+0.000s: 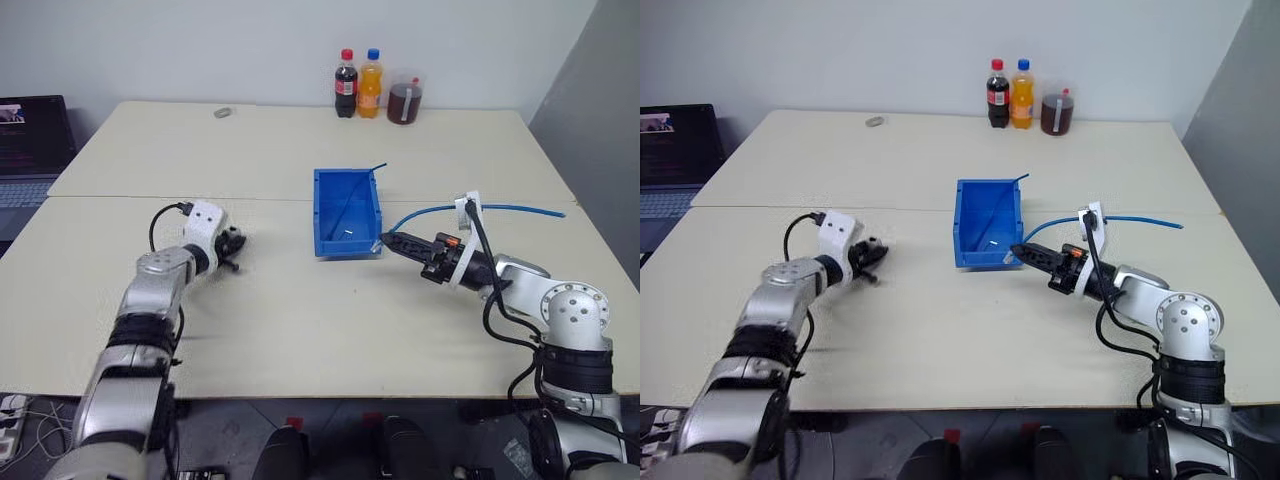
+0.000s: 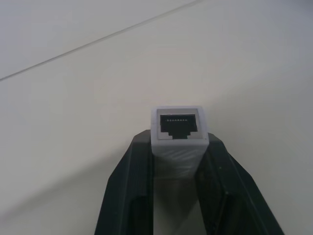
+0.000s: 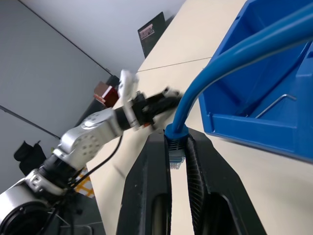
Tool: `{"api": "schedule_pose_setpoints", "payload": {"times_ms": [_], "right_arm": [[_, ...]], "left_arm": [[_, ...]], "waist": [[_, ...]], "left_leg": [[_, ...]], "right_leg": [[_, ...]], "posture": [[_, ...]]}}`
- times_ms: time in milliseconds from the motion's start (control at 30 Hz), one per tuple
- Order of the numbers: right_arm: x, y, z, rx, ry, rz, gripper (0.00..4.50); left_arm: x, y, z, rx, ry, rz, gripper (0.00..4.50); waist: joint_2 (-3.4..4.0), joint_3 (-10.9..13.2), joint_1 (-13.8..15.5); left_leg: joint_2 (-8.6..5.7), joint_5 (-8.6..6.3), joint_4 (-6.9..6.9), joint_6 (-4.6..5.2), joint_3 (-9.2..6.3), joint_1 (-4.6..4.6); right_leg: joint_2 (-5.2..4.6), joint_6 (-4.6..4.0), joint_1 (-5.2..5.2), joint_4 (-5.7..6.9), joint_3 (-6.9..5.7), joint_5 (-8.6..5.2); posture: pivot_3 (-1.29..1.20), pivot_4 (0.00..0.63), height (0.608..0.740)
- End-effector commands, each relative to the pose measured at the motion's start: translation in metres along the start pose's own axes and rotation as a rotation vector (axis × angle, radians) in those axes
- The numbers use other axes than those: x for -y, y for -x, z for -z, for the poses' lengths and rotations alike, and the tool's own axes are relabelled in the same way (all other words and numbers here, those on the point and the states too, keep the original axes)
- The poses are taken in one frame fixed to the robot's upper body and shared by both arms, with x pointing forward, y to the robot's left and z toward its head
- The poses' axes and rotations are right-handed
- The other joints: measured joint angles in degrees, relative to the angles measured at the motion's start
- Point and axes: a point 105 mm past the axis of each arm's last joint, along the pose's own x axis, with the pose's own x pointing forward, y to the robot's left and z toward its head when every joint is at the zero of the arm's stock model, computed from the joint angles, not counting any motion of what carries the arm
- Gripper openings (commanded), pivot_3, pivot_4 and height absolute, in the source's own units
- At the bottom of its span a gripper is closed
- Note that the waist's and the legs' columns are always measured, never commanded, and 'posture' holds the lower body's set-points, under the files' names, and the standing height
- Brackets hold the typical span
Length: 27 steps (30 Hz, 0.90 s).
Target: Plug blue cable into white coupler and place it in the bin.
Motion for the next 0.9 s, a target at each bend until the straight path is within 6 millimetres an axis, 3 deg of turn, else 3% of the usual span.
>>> {"api": "schedule_pose_setpoints", "payload": {"times_ms": [33,133,233,333,533,900], "right_arm": [[-0.021,-0.012,-0.002,-0.05,0.171,-0.054,0.16],[-0.027,-0.019,-0.001,-0.08,0.253,-0.076,0.16],[-0.032,-0.027,0.009,-0.137,0.389,-0.098,0.16],[-0.032,-0.031,0.017,-0.163,0.467,-0.117,0.16],[-0.025,-0.033,0.033,-0.185,0.619,-0.119,0.16],[-0.029,-0.034,0.064,-0.214,0.699,-0.202,0.16]], "left_arm": [[0.07,0.021,-0.052,0.142,-0.124,0.47,0.78],[0.096,0.021,-0.057,0.152,-0.188,0.594,0.78],[0.127,0.003,-0.049,0.177,-0.266,0.691,0.78],[0.145,-0.015,-0.039,0.184,-0.3,0.733,0.78],[0.156,-0.032,-0.032,0.206,-0.299,0.787,0.78],[0.156,-0.038,-0.023,0.198,-0.324,0.804,0.78]], "waist": [[-0.02,0.01,0.38],[-0.02,0.03,1.14],[-0.01,0.02,1.15],[-0.05,0.04,1.28],[-0.06,0.05,1.0],[-0.06,0.04,0.39]], "left_leg": [[-0.01,0.0,0.02,0.0,0.0,-0.02],[-0.03,0.0,0.08,0.0,-0.04,-0.05],[-0.03,-0.01,0.1,0.01,-0.02,0.11],[-0.04,-0.01,0.11,0.02,-0.03,0.1],[-0.01,-0.01,0.13,0.03,-0.1,0.05],[0.0,-0.01,0.15,0.03,-0.13,0.13]], "right_leg": [[-0.01,-0.01,-0.02,0.01,-0.02,-0.01],[-0.06,0.01,0.03,0.0,-0.1,-0.01],[-0.04,0.05,0.2,-0.03,-0.08,0.0],[-0.02,0.06,0.22,-0.05,-0.1,0.0],[0.07,0.03,0.13,-0.03,-0.09,0.0],[0.07,0.03,0.22,-0.02,-0.1,0.0]], "posture": [[0.0,0.15,0.74],[0.0,0.15,0.74],[0.0,0.15,0.74],[0.0,0.15,0.74],[0.0,0.15,0.74],[0.0,0.15,0.74]]}}
